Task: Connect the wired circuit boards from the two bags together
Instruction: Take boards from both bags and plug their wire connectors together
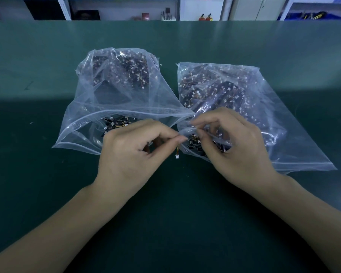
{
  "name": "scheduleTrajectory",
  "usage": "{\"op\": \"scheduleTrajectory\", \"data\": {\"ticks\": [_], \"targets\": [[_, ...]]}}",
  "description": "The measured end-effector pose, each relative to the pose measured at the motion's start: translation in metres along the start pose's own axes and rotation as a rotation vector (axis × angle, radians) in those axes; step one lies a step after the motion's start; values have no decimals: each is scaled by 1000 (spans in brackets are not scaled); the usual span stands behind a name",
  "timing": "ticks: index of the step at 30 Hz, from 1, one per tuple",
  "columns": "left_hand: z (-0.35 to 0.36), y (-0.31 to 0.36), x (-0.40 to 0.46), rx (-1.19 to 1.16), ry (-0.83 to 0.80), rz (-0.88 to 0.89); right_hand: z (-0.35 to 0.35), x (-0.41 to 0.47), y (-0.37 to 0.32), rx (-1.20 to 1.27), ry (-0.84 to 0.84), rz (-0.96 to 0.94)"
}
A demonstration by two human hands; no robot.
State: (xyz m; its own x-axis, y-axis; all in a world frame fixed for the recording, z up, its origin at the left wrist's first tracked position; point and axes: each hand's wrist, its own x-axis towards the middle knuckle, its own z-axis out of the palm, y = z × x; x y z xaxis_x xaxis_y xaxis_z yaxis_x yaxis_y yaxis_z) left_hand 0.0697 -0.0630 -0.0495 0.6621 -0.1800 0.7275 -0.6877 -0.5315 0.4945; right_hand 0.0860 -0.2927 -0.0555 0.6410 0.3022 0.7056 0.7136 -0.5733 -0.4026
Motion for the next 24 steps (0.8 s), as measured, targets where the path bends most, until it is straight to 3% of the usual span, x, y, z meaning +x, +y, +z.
{"op": "scheduleTrajectory", "data": {"ticks": [9,17,24], "targets": [[6,0,1,213,-22,271,2,1,-5,31,22,2],[8,15,9,347,-265,384,-4,6,-6,61,65,12],[16,27,10,652,-570,443,-4,6,-8,87,37,47]]}}
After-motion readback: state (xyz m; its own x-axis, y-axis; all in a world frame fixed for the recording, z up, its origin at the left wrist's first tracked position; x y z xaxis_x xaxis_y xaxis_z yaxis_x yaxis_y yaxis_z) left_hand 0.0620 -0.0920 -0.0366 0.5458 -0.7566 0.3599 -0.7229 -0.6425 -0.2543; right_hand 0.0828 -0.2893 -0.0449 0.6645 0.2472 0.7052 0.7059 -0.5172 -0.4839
